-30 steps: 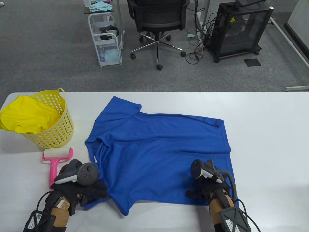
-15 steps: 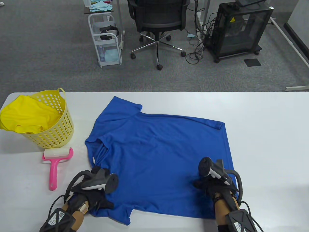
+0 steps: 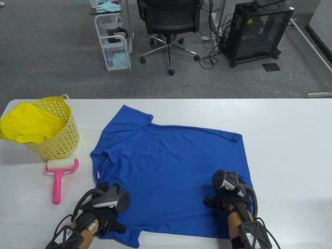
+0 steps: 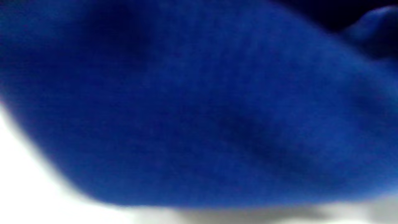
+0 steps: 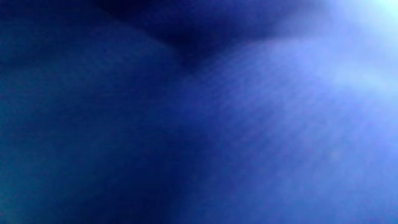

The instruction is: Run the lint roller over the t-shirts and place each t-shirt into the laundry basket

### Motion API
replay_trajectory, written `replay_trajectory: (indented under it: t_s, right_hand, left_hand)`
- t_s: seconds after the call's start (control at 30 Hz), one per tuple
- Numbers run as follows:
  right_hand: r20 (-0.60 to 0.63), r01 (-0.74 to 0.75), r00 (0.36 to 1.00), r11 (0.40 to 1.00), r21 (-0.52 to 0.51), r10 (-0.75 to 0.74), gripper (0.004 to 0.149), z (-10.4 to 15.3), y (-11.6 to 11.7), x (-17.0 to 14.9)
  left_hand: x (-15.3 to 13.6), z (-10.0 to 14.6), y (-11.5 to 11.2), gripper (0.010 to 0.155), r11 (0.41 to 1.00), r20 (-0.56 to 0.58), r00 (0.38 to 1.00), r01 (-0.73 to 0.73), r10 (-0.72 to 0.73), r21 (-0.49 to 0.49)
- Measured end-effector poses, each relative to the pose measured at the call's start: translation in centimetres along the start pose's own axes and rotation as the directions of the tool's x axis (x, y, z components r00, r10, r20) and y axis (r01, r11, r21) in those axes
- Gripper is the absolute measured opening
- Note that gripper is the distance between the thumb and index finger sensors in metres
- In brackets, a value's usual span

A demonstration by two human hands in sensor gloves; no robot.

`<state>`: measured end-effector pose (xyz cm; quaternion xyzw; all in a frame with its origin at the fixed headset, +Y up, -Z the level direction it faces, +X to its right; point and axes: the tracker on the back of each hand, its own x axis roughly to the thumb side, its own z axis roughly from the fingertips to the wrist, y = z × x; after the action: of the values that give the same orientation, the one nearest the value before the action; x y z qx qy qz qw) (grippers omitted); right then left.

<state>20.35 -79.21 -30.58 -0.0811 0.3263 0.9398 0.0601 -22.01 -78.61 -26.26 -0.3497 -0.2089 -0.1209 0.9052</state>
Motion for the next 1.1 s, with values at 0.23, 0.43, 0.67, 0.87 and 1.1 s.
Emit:
replay_trajectory:
  t_s: [0.23,0.43,0.67,0.87,1.1]
  right_hand:
    - [-0.005,-0.035,0.999,0.998,-0.049,0.035,0.105,0.9,-0.3,0.0]
    - [-0.015,0.026,0.999,0.971,-0.237,-0.030,0.091,2.1,-1.7,0.6]
    - [-0.078,-0.061,0.996,0.960,-0.273,0.041,0.092,1.7,-0.9,1.9]
    - [-0.085,-0.041,0.996,0.978,-0.206,0.024,0.093,0.2,0.2,1.4]
    - [-0.073,0.030,0.997,0.999,-0.040,-0.033,0.090,-0.8,0.9,0.6]
  left_hand:
    - [0.4,1.7,1.6,0.116,0.992,-0.058,0.996,0.069,-0.063,0.109]
    - [-5.7,4.8,3.9,0.097,0.828,-0.449,0.877,0.119,0.171,0.548]
    - [-15.3,3.1,-0.1,0.098,0.954,-0.826,0.521,0.068,0.217,0.293]
    - [-17.3,2.6,-1.4,0.081,0.947,-0.827,0.480,-0.028,0.293,0.319]
    - [-15.5,3.2,0.6,0.071,0.899,-0.791,0.549,0.149,0.270,0.411]
